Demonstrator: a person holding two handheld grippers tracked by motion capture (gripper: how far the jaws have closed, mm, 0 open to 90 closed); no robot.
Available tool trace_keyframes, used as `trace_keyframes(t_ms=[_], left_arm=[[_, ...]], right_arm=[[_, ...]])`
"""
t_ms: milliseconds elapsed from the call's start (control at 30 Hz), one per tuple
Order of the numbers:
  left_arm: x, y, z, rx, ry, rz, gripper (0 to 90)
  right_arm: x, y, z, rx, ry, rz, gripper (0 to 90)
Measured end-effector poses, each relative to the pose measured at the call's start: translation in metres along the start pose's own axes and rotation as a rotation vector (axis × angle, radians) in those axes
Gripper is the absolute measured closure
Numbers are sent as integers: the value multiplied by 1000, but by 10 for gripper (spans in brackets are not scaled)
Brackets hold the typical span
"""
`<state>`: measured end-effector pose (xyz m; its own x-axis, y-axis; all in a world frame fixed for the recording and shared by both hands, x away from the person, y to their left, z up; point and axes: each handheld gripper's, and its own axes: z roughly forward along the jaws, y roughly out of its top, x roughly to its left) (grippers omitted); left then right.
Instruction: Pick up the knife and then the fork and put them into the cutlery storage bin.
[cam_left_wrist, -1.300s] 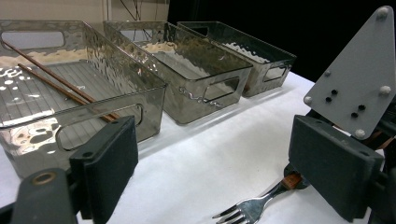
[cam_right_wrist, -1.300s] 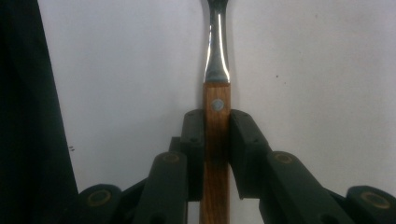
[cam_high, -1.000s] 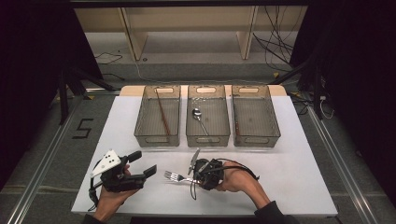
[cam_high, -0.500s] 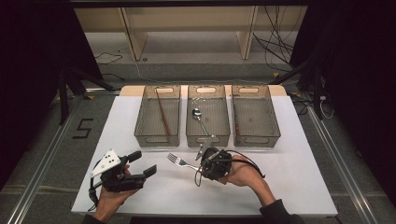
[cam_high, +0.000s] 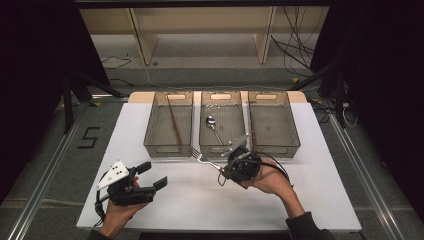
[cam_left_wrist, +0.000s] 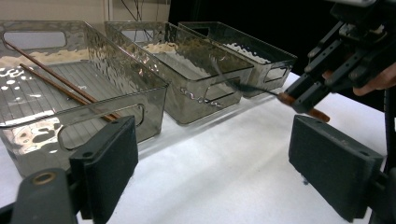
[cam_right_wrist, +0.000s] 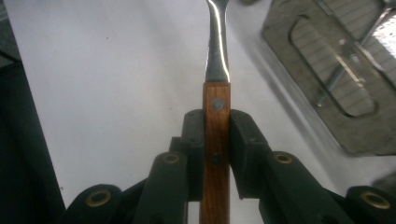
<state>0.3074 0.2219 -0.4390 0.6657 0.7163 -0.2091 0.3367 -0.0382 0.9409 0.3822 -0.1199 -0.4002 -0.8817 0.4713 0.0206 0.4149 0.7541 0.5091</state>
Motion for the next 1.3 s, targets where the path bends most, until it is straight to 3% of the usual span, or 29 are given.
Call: trace_keyframes(t_ms=[333, 633, 1300], left_arm=[[0, 0, 0, 0, 2, 0, 152], [0, 0, 0, 1, 3, -1, 152], [0, -1, -1, 0, 4, -3, 152]], right_arm=[[-20, -5, -21, -76, -38, 80, 773], [-54, -11, -46, -174, -111, 222, 773], [-105, -15, -66, -245, -212, 411, 773]])
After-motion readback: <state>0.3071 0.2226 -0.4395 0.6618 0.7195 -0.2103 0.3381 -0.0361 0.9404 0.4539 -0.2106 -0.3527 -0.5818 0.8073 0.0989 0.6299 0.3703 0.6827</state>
